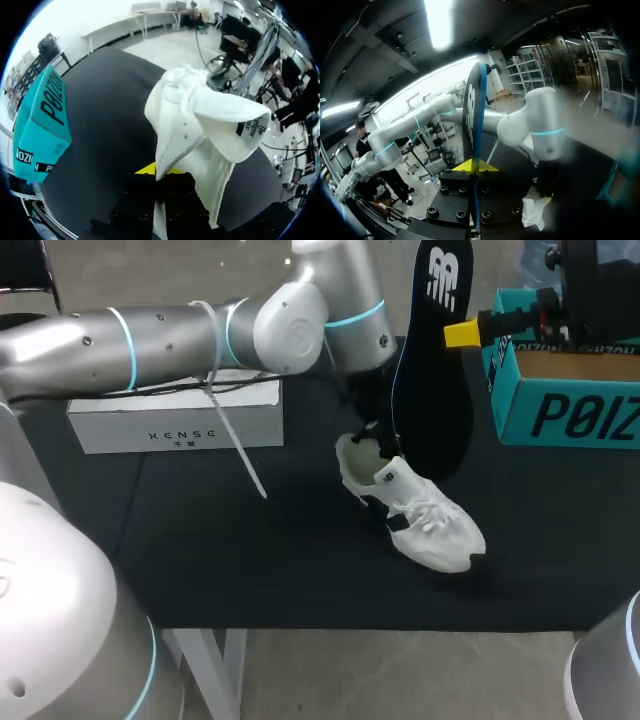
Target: Take the shoe out of the shoebox, open the shoe tongue, remove and reinsert the insole, then place the shoe into the shoebox
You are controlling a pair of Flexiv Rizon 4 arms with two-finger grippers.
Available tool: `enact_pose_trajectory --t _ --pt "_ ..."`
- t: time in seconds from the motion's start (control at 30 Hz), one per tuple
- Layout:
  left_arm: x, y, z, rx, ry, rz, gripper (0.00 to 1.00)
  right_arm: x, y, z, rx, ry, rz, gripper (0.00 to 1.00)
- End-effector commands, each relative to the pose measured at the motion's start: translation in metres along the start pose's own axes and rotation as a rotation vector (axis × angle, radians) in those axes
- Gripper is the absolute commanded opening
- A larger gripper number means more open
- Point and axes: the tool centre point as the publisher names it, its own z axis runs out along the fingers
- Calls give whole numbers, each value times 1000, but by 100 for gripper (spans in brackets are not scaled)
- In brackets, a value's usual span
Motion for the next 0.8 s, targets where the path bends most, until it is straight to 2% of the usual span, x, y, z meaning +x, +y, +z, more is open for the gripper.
enact_pose_trajectory --t 0.03,0.23,0.37,0.8 --pt "-17 -12 -10 -3 190 159 0 -2 1 2 4 2 1 0" --pt "-28 -25 -13 -78 238 290 0 -2 1 2 4 2 1 0" --pt "-28 -31 -9 -123 279 369 0 -2 1 2 4 2 1 0" --pt "-16 -51 14 -154 338 542 0 -2 1 2 4 2 1 0"
